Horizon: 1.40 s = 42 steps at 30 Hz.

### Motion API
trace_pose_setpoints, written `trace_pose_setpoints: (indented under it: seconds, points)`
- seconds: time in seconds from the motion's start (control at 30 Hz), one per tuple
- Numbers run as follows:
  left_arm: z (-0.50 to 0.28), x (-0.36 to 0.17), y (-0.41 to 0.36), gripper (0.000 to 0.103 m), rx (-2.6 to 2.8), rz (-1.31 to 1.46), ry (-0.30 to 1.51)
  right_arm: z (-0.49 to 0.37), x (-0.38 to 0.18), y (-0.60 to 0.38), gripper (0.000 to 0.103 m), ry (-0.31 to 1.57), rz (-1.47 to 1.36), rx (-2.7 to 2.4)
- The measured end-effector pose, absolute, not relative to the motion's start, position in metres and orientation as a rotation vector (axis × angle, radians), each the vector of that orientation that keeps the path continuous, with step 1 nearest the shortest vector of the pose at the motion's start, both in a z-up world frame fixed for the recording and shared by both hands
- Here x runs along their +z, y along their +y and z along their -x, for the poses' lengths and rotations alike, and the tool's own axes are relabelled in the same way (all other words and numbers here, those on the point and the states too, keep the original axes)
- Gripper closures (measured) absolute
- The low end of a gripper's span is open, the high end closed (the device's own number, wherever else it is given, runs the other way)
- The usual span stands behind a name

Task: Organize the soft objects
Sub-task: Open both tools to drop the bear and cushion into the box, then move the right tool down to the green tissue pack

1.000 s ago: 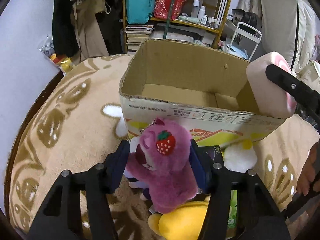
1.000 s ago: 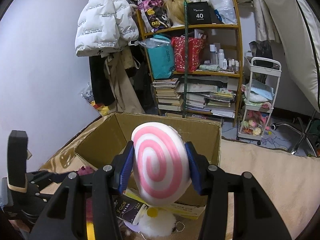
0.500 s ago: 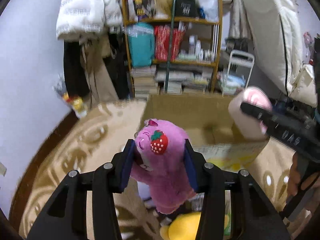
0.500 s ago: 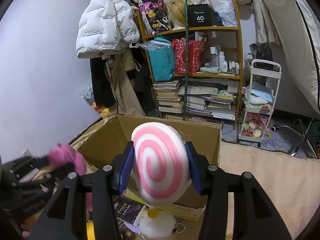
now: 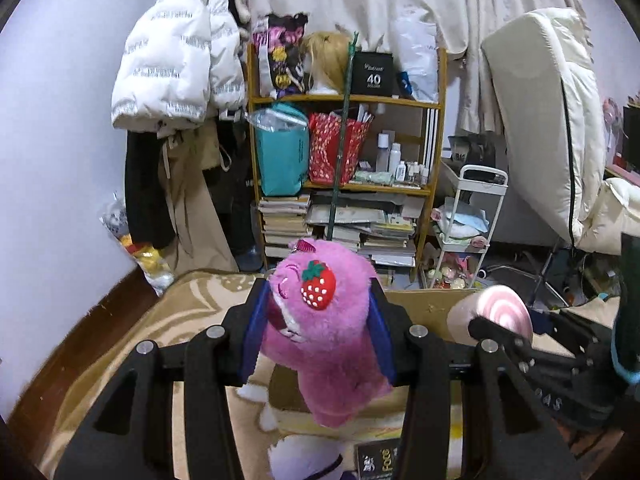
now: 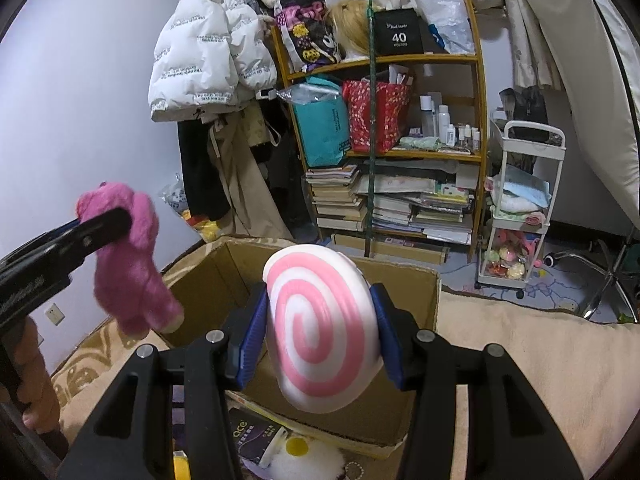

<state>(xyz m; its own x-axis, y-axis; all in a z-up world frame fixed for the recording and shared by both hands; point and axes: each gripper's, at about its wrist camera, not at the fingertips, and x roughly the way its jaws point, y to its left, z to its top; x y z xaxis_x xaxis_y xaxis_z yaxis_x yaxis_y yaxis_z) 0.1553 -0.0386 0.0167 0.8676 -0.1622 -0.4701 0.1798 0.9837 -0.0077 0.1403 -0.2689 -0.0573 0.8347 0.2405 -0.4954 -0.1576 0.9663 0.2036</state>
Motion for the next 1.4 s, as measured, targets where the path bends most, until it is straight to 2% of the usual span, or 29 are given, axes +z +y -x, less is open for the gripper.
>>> trace_pose_setpoints:
  seconds: [0.3,0.53,0.63,0.73,0.77,0.8,1.0,1.4]
  points:
    - [-0.181,-0.011,-0.043,0.055,-0.194,-0.008,0.568,-0.155,-0.078,-0.267,0.048,0.602,-0.145,0.211]
    - [-0.183,-0.018,-0.049,0.033,-0.206,-0.034,0.592,-0.156,-0.086,-0.272,0.044,0.621,-0.168,0.218]
    - [-0.179,-0.019,-0.049,0.028,-0.198,-0.058,0.595,-0.155,-0.086,-0.274,0.042,0.627,-0.182,0.222]
    - [-0.172,-0.019,-0.047,0.019,-0.162,-0.105,0.601,-0.149,-0.083,-0.277,0.025,0.612,-0.209,0.224]
    - [-0.169,-0.019,-0.045,0.017,-0.153,-0.118,0.601,-0.146,-0.079,-0.278,0.015,0.593,-0.221,0.224]
    - [-0.167,-0.018,-0.044,0.015,-0.151,-0.125,0.602,-0.143,-0.076,-0.279,0.009,0.578,-0.224,0.221]
    - [-0.144,-0.012,-0.033,0.008,-0.128,-0.127,0.597,-0.123,-0.057,-0.277,0.0,0.535,-0.225,0.199]
    - [-0.091,0.004,-0.016,0.005,-0.115,-0.14,0.6,-0.06,-0.043,-0.27,0.0,0.537,-0.204,0.154]
